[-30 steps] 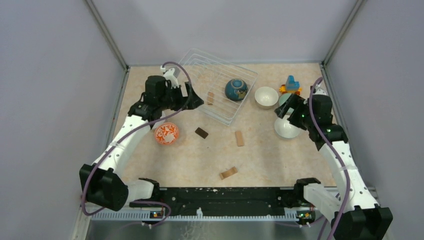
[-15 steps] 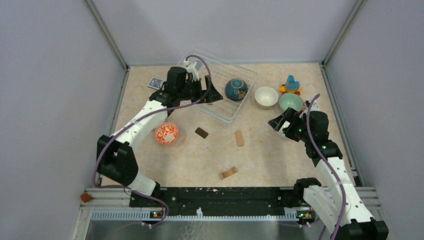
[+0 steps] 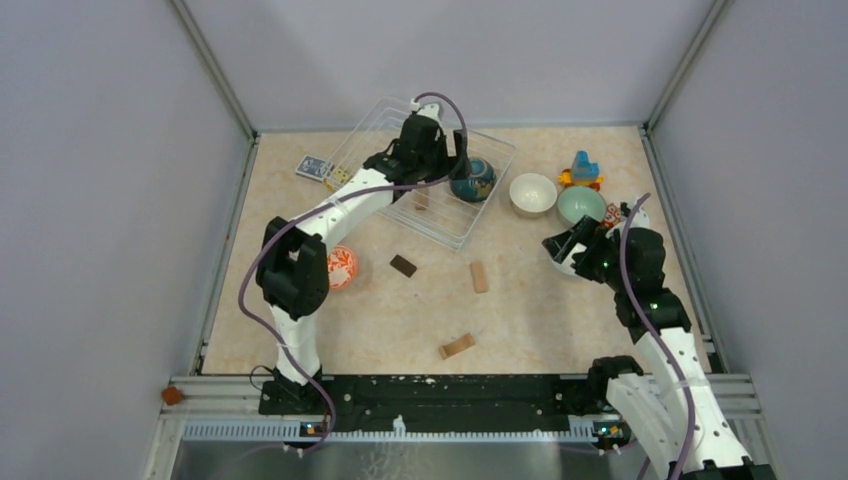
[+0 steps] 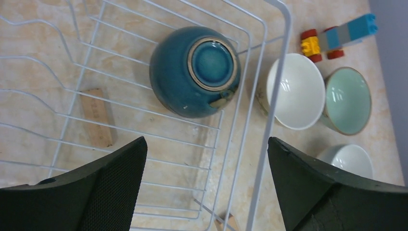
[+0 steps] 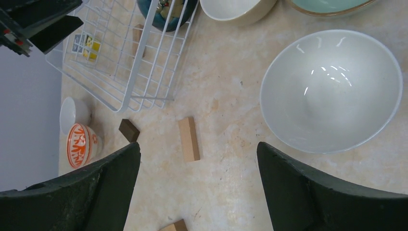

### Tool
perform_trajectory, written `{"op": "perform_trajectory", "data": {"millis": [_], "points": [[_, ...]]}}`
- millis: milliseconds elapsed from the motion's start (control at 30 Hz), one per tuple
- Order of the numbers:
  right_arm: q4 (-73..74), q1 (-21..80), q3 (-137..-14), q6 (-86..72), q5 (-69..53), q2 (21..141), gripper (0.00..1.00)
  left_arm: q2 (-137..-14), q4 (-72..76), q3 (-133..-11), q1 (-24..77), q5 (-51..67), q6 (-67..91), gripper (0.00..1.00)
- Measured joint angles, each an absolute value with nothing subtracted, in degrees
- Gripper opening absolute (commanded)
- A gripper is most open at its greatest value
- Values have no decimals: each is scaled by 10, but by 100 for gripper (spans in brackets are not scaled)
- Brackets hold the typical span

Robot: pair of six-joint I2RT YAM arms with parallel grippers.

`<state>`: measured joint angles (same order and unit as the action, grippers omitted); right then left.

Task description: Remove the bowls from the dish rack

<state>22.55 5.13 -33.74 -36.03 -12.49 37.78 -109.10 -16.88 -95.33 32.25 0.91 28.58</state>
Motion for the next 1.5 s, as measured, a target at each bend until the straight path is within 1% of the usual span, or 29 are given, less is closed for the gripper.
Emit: {"op": "perform_trajectory", "data": {"millis": [200, 300, 533, 800, 900, 1000, 1067, 1100, 1200, 1267, 1500], "points": [[223, 51, -337, -356, -110, 372, 90, -1166, -177, -1016, 322, -33, 292, 96], [222, 51, -337, -350, -103, 372, 90, -1202, -176, -1048, 322, -41, 299, 93], [204, 51, -337, -345, -102, 372, 90, -1244, -176, -1056, 322, -51, 316, 87], [179, 51, -325, -345, -100, 371, 90, -1263, -163, -1056, 322, -58, 324, 80], [180, 51, -322, -345, -100, 371, 90, -1267, -157, -1054, 318, -53, 329, 71], [179, 51, -322, -345, -100, 371, 90, -1267, -137, -1042, 315, -40, 329, 67], [179, 51, -322, -345, -100, 370, 90, -1266, -122, -1030, 314, -34, 328, 61], [180, 51, -322, -345, -100, 369, 90, -1266, -119, -1021, 312, -30, 327, 60], [180, 51, -322, -345, -100, 364, 90, -1266, -116, -996, 309, -23, 324, 60], [179, 51, -322, -345, -100, 363, 90, -1266, -116, -980, 307, -22, 324, 62], [179, 51, -322, -345, -100, 363, 90, -1260, -102, -966, 304, -13, 331, 80]]}}
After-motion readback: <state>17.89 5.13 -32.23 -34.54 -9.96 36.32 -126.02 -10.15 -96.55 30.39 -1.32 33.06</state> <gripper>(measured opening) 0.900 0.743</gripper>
